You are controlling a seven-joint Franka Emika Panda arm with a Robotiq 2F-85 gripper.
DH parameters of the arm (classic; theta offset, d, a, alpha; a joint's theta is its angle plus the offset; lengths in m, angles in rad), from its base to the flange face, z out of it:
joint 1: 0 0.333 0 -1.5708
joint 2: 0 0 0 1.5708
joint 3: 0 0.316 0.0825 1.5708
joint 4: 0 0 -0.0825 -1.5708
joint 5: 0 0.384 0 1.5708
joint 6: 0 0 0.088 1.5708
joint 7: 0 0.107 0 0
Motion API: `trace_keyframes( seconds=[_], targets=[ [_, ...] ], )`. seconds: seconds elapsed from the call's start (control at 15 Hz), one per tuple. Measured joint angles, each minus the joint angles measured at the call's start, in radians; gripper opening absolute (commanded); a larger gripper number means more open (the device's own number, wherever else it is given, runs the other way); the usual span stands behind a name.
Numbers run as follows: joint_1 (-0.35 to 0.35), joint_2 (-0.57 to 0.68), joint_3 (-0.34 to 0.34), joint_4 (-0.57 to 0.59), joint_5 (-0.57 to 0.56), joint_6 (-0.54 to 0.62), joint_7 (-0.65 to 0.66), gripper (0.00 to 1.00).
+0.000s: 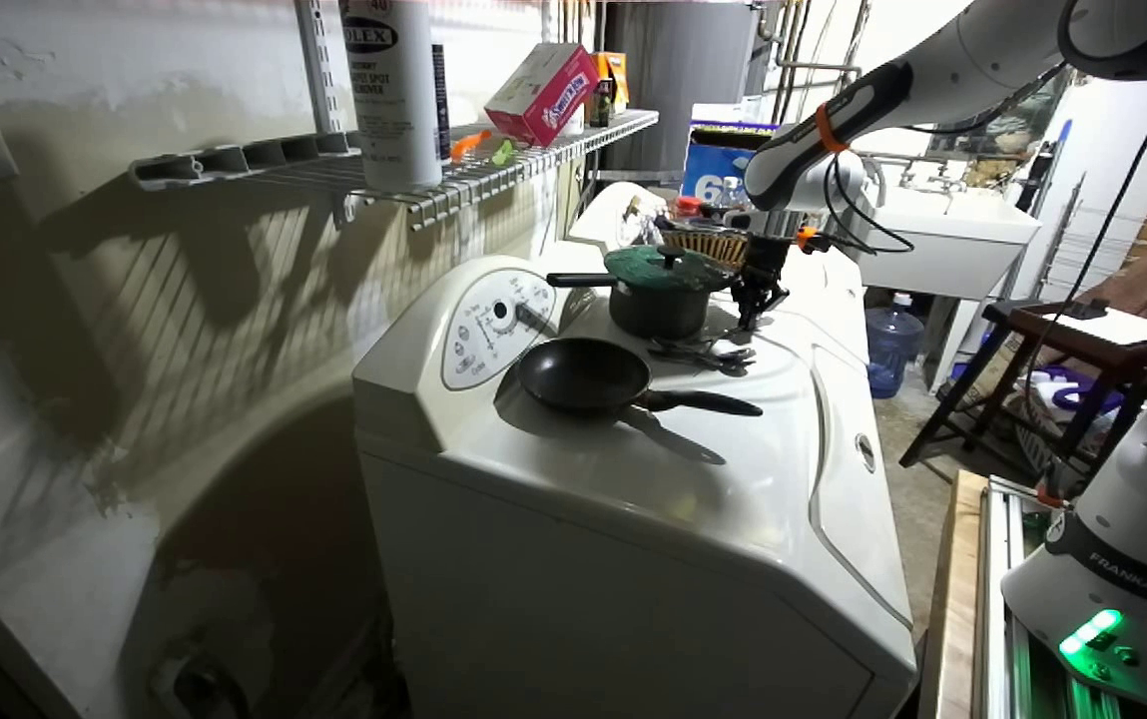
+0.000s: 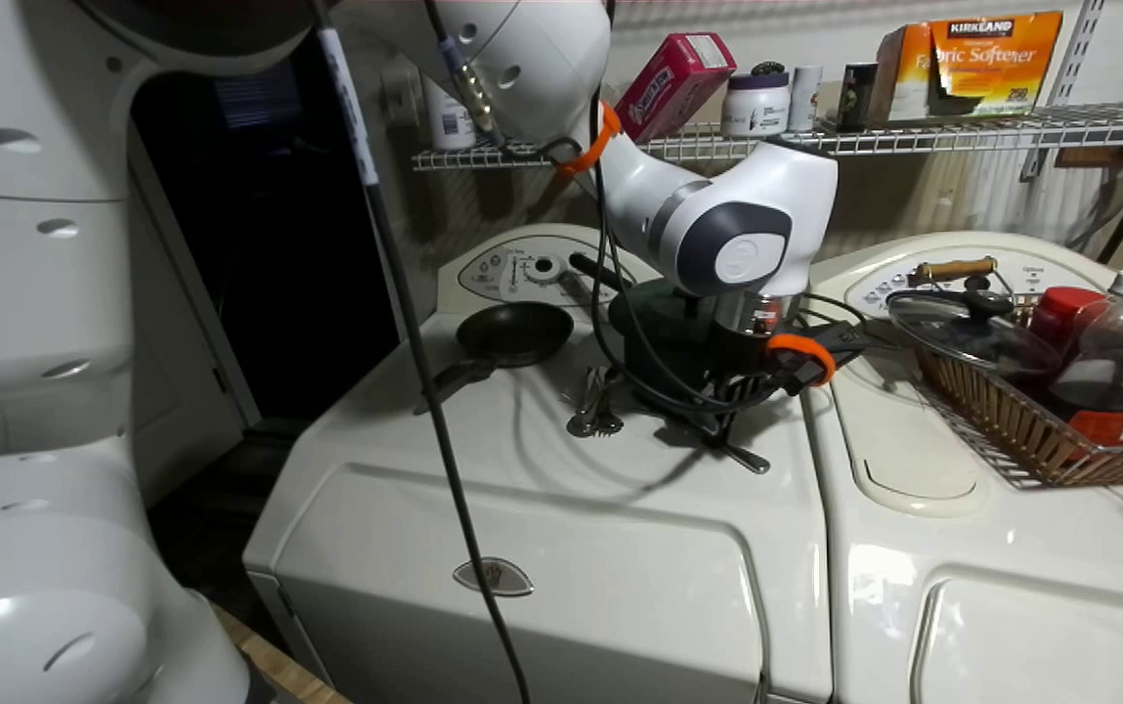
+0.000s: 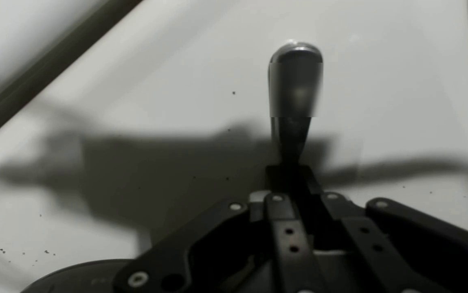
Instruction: Put the knife on the pan
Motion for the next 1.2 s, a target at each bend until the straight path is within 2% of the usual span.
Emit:
trace_keyframes(
  seconds=[0.47,0.73,1.2],
  targets=[
    [0.000,-0.014,0.000,-0.013,-0.019,-0.034,0.004,0.05],
    [0.000,-0.055,0.000,-0.061,-0.024,-0.076,-0.018,0.05],
    [0.000,-0.152,-0.003,-0.146,-0.024,-0.078,-0.046,0.05]
  ],
)
